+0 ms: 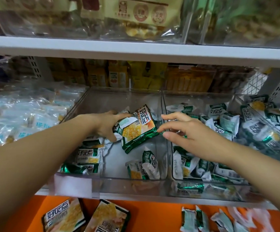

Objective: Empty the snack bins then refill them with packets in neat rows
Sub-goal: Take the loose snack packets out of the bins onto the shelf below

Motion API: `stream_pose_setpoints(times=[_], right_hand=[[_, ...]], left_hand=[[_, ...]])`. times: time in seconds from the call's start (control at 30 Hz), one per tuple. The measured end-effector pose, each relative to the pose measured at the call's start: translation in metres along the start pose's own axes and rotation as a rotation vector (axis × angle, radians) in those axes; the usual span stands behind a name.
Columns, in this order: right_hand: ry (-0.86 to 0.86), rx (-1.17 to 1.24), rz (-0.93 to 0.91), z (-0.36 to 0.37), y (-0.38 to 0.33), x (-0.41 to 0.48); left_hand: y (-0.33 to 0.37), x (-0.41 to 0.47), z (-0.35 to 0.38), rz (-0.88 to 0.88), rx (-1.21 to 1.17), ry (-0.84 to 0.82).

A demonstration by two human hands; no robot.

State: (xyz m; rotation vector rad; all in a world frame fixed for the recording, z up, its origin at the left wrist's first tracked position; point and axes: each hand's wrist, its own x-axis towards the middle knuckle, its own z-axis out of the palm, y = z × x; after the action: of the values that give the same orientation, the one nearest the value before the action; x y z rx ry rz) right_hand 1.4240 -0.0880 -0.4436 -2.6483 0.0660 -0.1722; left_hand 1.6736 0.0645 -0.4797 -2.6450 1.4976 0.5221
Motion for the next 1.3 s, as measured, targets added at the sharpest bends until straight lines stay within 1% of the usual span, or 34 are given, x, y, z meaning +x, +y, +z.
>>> stream_pose_setpoints(times=[0.3,0.43,0.57,0.67,0.77,0.9,1.03,1.17,1.3], right_hand=[[0.02,0.041,-0.022,0.004,0.004,0.002],[0.017,0.048,-0.021,0.005,0.005,0.001],[0.024,0.053,-0.015,0.005,0.004,0.002],[0.02,0.046,-0.004,0.005,0.002,0.001],[0.02,0.038,-0.002,0.005,0.0,0.001],[0.018,0.03,-0.005,0.005,-0.004,0.001],[0.013,0.018,-0.003,0.003,-0.004,0.0],[0.029,0.048,0.007,0.005,-0.003,-0.001],[0.055,0.101,0.019,0.011,-0.003,-0.003]], left_hand=[[0.002,-0.017,0.0,0.081,-0.068,0.035],[0.004,-0.027,0.004,0.074,-0.091,0.094],[0.011,-0.041,0.01,0.103,-0.125,0.147],[0.015,-0.05,0.011,0.122,-0.21,0.189],[0.019,-0.053,0.011,0.077,-0.303,0.209],[0.024,-0.044,0.01,0.056,-0.284,0.161],[0.033,-0.03,0.006,0.044,-0.182,0.091],[0.037,-0.024,0.003,0.003,-0.228,0.108],[0.039,-0.029,0.007,0.005,-0.192,0.152]])
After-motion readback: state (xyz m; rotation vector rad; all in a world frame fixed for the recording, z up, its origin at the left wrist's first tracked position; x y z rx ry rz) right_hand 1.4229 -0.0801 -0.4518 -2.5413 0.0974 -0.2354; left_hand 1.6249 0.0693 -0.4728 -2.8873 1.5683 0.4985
